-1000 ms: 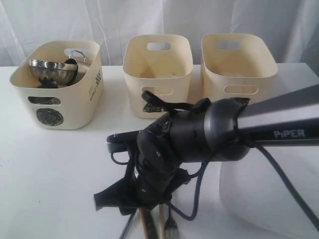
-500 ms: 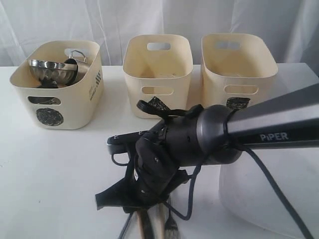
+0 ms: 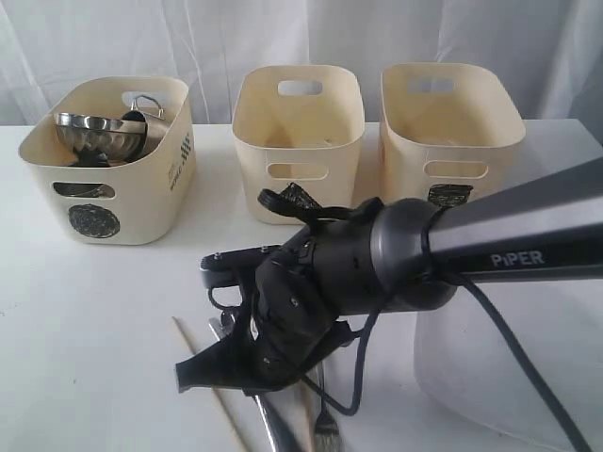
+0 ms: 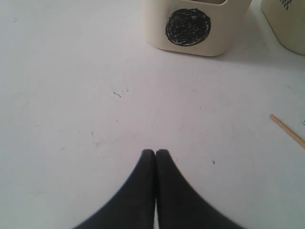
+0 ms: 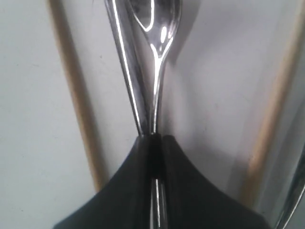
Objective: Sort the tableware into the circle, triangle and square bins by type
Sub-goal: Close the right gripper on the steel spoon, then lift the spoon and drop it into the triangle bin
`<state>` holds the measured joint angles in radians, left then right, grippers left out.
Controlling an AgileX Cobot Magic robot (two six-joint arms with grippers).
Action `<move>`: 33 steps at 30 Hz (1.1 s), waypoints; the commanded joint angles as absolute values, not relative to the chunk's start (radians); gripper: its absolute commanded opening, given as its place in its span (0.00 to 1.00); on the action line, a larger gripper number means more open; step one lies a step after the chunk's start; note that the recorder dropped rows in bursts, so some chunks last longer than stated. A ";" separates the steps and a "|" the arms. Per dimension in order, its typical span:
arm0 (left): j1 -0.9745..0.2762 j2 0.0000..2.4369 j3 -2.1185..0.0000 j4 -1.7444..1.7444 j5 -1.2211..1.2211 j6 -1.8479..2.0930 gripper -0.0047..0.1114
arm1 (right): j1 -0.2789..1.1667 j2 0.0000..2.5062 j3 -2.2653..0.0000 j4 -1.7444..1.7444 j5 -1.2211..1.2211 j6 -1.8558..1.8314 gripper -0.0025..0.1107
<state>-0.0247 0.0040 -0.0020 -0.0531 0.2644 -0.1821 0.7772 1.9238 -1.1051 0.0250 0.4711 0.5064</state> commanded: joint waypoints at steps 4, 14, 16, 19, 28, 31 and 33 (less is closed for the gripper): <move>-0.022 0.000 0.000 -0.052 0.269 -0.180 0.04 | 0.776 1.834 -1.105 0.023 0.417 0.508 0.05; -0.022 0.000 0.000 -0.052 0.269 -0.180 0.04 | 0.657 1.536 -1.259 -0.088 0.132 0.497 0.05; -0.022 0.000 0.000 -0.052 0.269 -0.180 0.04 | 0.603 1.499 -1.284 -0.103 0.114 0.497 0.03; -0.022 0.000 0.000 -0.052 0.269 -0.180 0.04 | 0.535 1.464 -1.287 -0.110 0.142 0.492 0.02; -0.022 0.000 0.000 -0.052 0.269 -0.180 0.04 | 0.363 1.487 -1.282 -0.112 0.195 0.422 0.02; -0.022 0.000 0.000 -0.052 0.269 -0.180 0.04 | 0.333 1.523 -1.282 -0.114 0.147 0.381 0.02; -0.022 0.000 0.000 -0.052 0.269 -0.180 0.04 | 0.318 1.562 -1.282 -0.116 0.051 0.357 0.02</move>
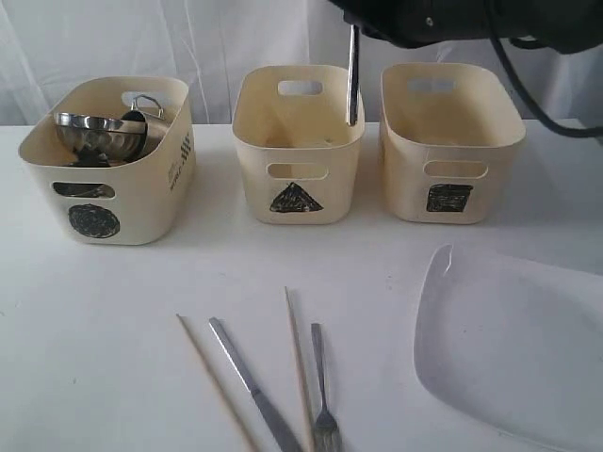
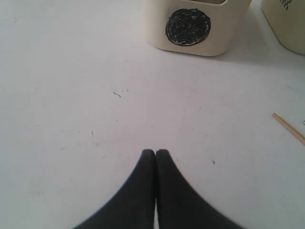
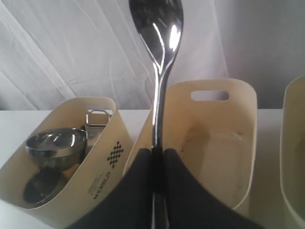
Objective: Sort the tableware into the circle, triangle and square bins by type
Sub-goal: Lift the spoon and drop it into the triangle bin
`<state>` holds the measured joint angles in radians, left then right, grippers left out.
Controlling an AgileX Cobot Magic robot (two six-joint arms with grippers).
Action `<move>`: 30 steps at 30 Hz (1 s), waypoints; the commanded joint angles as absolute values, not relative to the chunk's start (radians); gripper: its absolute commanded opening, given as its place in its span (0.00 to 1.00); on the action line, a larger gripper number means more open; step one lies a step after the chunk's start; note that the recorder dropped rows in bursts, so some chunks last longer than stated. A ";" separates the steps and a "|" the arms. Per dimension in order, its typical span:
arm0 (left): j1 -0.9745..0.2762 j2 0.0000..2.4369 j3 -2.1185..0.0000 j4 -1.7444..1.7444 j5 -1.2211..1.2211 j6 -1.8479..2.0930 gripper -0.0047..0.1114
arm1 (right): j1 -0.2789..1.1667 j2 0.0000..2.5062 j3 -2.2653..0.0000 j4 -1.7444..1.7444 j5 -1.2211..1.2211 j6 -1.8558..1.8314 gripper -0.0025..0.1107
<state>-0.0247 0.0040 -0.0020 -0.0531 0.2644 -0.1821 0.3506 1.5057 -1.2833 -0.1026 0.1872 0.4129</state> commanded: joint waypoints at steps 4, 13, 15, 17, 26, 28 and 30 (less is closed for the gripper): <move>-0.022 0.000 0.000 -0.052 0.269 -0.180 0.04 | 0.310 1.662 -1.282 -0.116 -0.299 0.312 0.02; -0.022 0.000 0.000 -0.052 0.269 -0.180 0.04 | 0.308 1.940 -1.297 0.087 -0.572 0.140 0.02; -0.022 0.000 0.000 -0.052 0.269 -0.180 0.04 | 0.308 1.988 -1.310 0.152 -0.609 0.092 0.02; -0.022 0.000 0.000 -0.052 0.269 -0.180 0.04 | 0.308 2.033 -1.330 0.167 -0.639 0.081 0.05; -0.022 0.000 0.000 -0.052 0.269 -0.180 0.04 | 0.308 2.114 -1.406 0.161 -0.643 0.081 0.37; -0.022 0.000 0.000 -0.052 0.269 -0.180 0.04 | 0.308 2.114 -1.406 0.161 -0.640 0.081 0.42; -0.022 0.000 0.000 -0.052 0.269 -0.180 0.04 | 0.308 2.112 -1.406 0.161 -0.628 0.081 0.45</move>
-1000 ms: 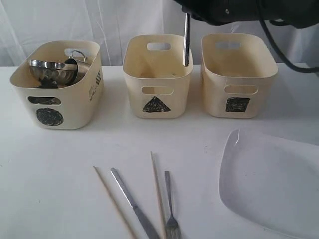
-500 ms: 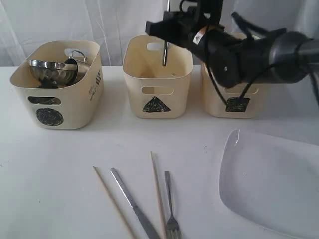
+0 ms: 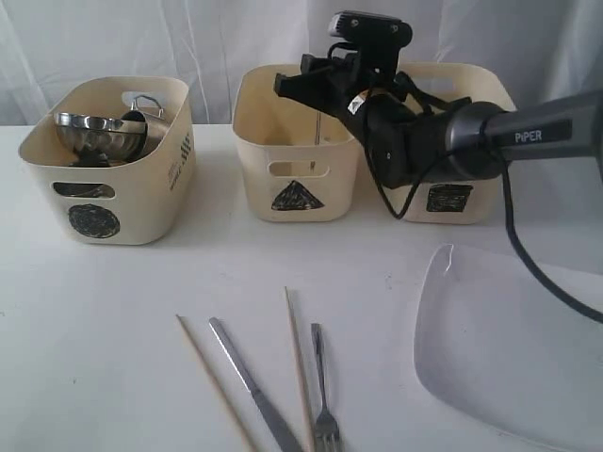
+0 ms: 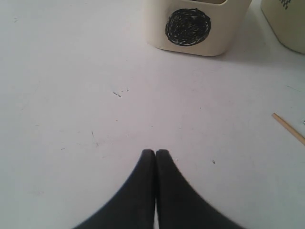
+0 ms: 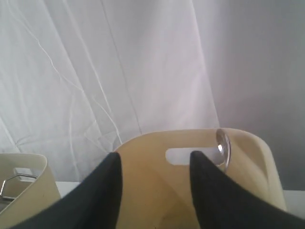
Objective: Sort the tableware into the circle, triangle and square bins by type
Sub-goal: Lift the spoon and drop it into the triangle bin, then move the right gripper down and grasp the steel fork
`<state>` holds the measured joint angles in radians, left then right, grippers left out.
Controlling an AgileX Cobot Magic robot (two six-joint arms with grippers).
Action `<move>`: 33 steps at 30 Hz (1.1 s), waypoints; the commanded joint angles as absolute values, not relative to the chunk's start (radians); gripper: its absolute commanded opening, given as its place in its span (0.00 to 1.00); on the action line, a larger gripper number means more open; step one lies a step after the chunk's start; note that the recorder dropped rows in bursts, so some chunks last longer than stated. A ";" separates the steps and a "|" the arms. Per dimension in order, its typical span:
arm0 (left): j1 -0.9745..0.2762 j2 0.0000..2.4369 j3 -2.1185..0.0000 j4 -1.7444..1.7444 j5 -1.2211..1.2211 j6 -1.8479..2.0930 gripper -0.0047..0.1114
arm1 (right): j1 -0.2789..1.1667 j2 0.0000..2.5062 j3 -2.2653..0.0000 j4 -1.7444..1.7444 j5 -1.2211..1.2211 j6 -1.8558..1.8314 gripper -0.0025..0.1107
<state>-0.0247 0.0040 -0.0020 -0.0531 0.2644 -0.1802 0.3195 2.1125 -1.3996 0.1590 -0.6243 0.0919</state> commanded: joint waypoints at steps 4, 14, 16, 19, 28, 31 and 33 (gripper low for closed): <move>-0.022 0.000 0.000 -0.052 0.269 -0.180 0.04 | 0.308 2.067 -1.406 0.161 -0.509 0.081 0.44; -0.022 0.000 0.000 -0.052 0.269 -0.180 0.04 | 0.373 1.622 -1.366 0.267 0.977 0.055 0.28; -0.022 0.000 0.000 -0.052 0.269 -0.180 0.04 | 0.445 1.623 -1.291 0.312 1.012 0.026 0.28; -0.022 0.000 0.000 -0.052 0.269 -0.180 0.04 | 0.564 1.623 -1.159 0.311 0.889 0.029 0.28; -0.022 0.000 0.000 -0.052 0.269 -0.180 0.04 | 0.607 1.685 -1.017 0.155 0.611 0.198 0.28; -0.022 0.000 0.000 -0.052 0.269 -0.180 0.04 | 0.607 1.721 -1.004 0.100 0.609 0.198 0.28; -0.022 0.000 0.000 -0.052 0.269 -0.180 0.04 | 0.607 1.742 -1.003 0.071 0.606 0.229 0.28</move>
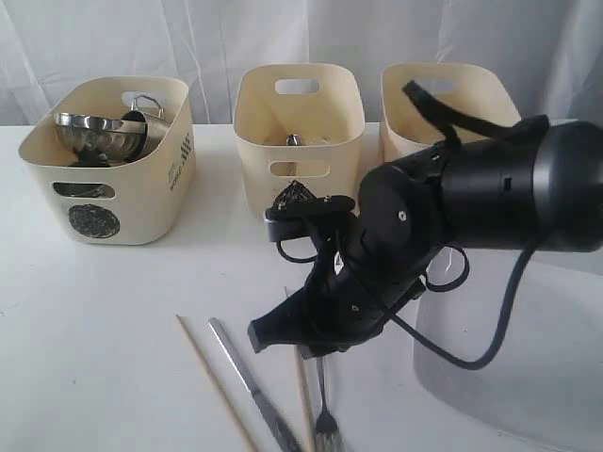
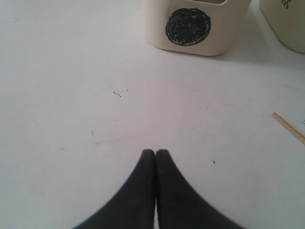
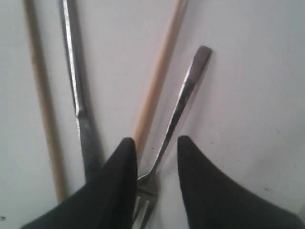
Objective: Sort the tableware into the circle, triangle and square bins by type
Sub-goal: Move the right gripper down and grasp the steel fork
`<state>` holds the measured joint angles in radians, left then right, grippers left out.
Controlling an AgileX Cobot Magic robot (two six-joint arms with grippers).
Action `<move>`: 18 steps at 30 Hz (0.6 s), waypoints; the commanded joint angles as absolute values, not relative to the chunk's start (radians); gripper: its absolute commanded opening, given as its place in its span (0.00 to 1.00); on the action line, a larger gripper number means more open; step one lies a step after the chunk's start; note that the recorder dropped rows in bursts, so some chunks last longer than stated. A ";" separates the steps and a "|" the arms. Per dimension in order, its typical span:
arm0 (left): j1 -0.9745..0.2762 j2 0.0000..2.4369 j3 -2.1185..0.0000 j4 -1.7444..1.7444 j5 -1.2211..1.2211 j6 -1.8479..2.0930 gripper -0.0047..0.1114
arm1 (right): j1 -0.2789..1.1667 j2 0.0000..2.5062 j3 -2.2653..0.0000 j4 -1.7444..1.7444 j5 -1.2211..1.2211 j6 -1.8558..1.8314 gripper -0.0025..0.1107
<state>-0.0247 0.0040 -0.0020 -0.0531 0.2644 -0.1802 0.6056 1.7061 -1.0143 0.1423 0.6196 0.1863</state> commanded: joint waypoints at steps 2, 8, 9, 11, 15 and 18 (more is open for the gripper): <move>-0.022 0.000 0.000 -0.052 0.269 -0.180 0.04 | 0.607 1.765 -1.003 0.076 0.599 0.267 0.28; -0.022 0.000 0.000 -0.052 0.269 -0.180 0.04 | 0.607 1.826 -1.003 0.075 0.593 0.272 0.28; -0.022 0.000 0.000 -0.052 0.269 -0.180 0.04 | 0.607 1.835 -1.003 0.077 0.587 0.272 0.28; -0.022 0.000 0.000 -0.052 0.269 -0.180 0.04 | 0.607 1.846 -1.003 0.078 0.566 0.272 0.28; -0.022 0.000 0.000 -0.052 0.269 -0.180 0.04 | 0.607 1.864 -1.003 0.092 0.519 0.272 0.28; -0.022 0.000 0.000 -0.052 0.269 -0.180 0.04 | 0.607 1.880 -1.003 0.081 0.517 0.264 0.28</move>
